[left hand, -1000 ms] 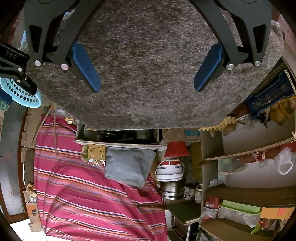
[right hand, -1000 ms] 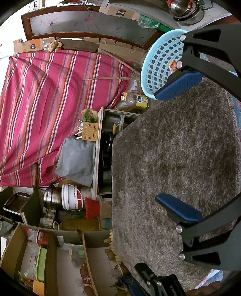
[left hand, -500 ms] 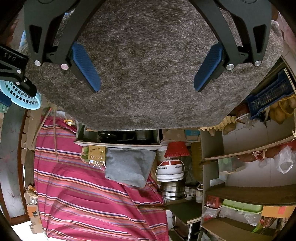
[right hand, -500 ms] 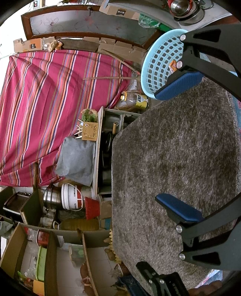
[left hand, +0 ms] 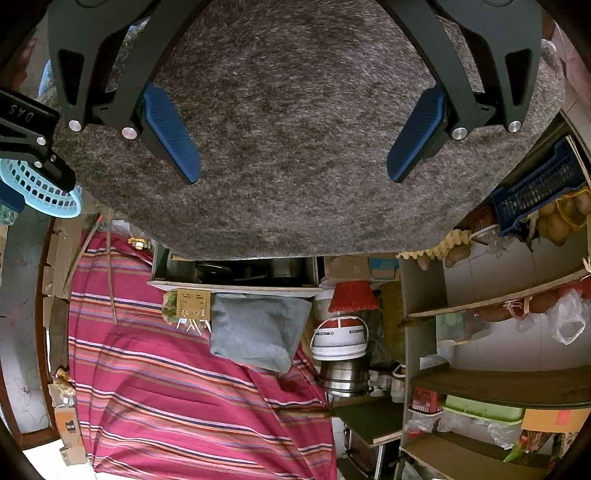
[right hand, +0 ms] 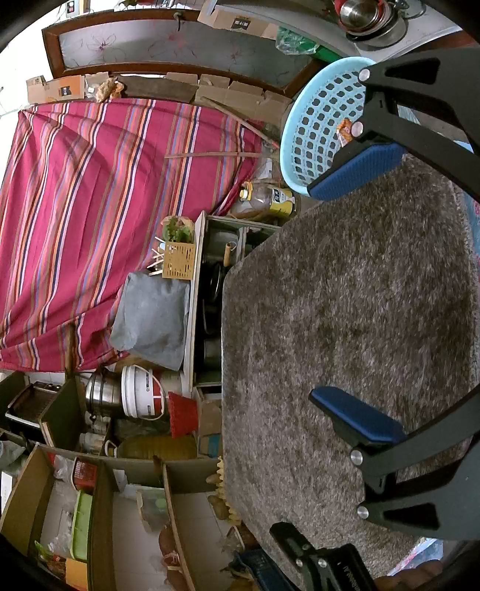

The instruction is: Collect trash

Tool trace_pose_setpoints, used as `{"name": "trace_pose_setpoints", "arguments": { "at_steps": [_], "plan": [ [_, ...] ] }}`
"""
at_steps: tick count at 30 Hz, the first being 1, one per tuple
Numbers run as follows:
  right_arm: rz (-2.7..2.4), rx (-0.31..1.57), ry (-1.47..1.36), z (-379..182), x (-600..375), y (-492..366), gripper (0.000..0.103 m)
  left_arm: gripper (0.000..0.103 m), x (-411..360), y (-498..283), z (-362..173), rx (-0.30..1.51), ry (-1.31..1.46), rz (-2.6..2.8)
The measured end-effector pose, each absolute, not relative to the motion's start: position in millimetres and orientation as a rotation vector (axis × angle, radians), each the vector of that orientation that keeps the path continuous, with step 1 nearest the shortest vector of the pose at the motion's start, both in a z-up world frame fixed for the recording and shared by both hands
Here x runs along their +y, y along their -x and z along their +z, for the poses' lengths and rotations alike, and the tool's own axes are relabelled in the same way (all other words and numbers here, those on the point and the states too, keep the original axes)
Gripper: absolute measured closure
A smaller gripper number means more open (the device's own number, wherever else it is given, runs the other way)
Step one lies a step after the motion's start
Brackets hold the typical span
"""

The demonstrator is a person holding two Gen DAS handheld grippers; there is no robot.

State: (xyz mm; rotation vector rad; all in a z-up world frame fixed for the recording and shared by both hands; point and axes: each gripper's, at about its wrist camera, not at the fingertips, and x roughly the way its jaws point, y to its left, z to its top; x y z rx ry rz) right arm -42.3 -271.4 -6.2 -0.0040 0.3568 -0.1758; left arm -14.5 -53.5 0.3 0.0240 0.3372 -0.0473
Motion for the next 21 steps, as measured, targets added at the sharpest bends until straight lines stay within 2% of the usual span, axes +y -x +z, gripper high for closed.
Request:
{"name": "trace_pose_setpoints", "arguments": {
  "at_steps": [21],
  "plan": [
    [-0.176, 0.356, 0.006, -5.7, -271.5, 42.3, 0.004, 0.005, -52.9, 14.5, 0.2, 0.337, -0.023, -0.049]
  ]
}}
